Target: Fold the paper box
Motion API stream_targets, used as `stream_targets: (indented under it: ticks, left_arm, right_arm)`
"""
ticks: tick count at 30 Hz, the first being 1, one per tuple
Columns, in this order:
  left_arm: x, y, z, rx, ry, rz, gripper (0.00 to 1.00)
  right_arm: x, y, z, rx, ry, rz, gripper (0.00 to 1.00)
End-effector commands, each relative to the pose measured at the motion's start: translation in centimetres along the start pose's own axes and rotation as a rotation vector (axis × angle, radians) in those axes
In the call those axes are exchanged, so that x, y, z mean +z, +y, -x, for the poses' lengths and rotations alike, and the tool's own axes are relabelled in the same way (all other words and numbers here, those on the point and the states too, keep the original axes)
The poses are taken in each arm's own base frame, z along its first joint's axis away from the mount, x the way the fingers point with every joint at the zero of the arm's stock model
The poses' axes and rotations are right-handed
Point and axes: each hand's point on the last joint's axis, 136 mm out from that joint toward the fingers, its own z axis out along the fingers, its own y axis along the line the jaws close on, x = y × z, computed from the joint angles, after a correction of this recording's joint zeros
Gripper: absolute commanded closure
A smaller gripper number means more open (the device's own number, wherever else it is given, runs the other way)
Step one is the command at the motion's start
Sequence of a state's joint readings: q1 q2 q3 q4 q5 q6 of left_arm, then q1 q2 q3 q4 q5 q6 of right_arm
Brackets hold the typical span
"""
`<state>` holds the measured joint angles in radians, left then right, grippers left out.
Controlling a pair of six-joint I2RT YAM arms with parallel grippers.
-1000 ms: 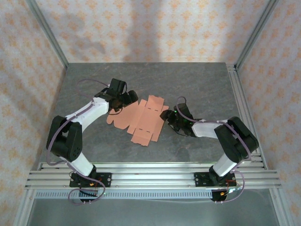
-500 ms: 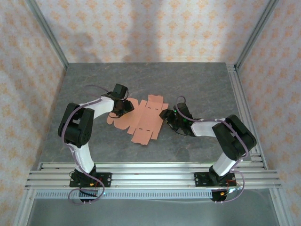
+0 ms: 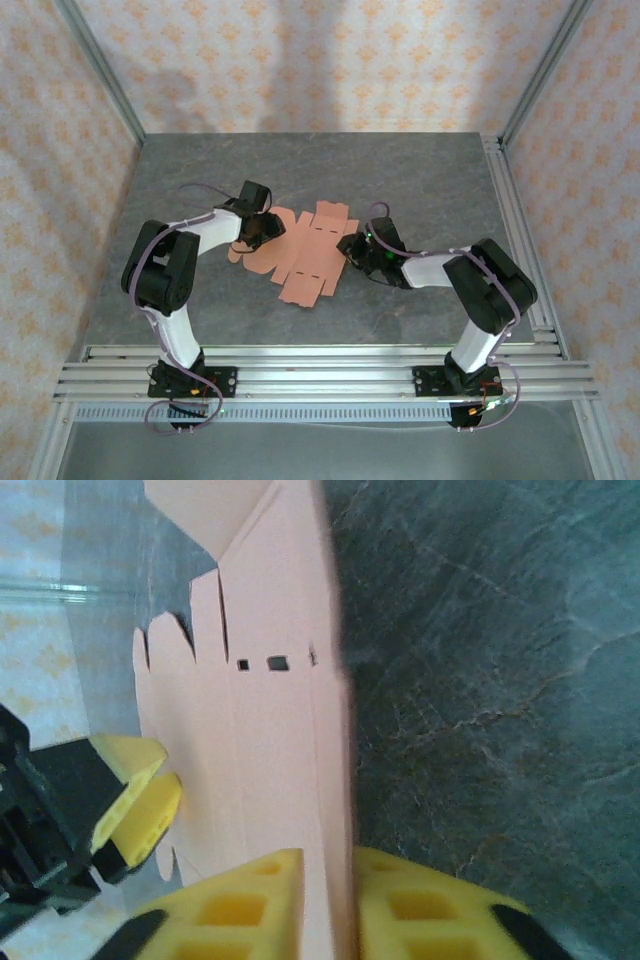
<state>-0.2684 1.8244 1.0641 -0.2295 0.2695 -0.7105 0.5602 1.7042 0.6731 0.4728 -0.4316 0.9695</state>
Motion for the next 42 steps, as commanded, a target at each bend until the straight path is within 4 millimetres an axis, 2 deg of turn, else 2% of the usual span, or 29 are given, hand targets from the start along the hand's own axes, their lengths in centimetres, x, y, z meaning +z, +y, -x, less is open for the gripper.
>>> stream_targets:
  ticks: [1, 2, 4, 9, 13, 16, 18, 22, 27, 32, 37, 42]
  left_arm:
    - [-0.7, 1.9, -1.6, -0.012, 0.033, 0.051, 0.38]
    - [-1.4, 1.7, -1.3, -0.004, 0.017, 0.047, 0.33]
    - [-3.1, 1.1, -0.7, 0.043, -0.006, 0.039, 0.25]
    - [-5.7, 0.3, -0.1, 0.183, -0.011, 0.045, 0.15]
    - [-5.8, -1.0, -1.0, 0.288, 0.05, 0.004, 0.14]
    - [-5.5, -2.1, -2.1, 0.382, 0.096, 0.021, 0.13]
    - [-5.1, -3.3, -3.0, 0.42, 0.114, -0.005, 0.14]
    - [-4.0, -5.3, -4.8, 0.441, 0.159, -0.083, 0.2]
    - [-2.9, -6.9, -7.2, 0.455, 0.218, -0.109, 0.37]
    - [-2.6, -8.4, -9.2, 0.468, 0.238, -0.127, 0.42]
    - [-1.7, -9.4, -10.2, 0.469, 0.247, -0.138, 0.44]
    - [-0.1, -9.0, -11.1, 0.434, 0.281, -0.145, 0.58]
  right_arm:
    - [-0.2, 1.1, 0.9, -0.043, -0.029, 0.008, 0.95]
    - [-0.3, 0.7, 0.9, -0.052, -0.021, -0.012, 1.0]
    - [-0.6, 0.1, 0.9, -0.092, 0.006, -0.044, 1.0]
    - [-2.7, -2.1, 1.1, -0.228, 0.189, -0.154, 1.0]
    - [-5.2, -4.8, 0.2, -0.327, 0.459, -0.271, 1.0]
    - [-6.6, -5.6, 0.3, -0.426, 0.575, -0.342, 1.0]
    - [-6.9, -5.9, 1.2, -0.477, 0.605, -0.395, 1.0]
    - [-6.4, -5.6, 3.0, -0.534, 0.618, -0.458, 1.0]
    - [-5.4, -4.1, 4.7, -0.556, 0.568, -0.444, 1.0]
    - [-5.4, -3.1, 5.7, -0.582, 0.457, -0.406, 1.0]
    - [-5.7, -2.5, 6.2, -0.591, 0.364, -0.377, 1.0]
    - [-6.2, -2.2, 6.9, -0.612, 0.259, -0.354, 1.0]
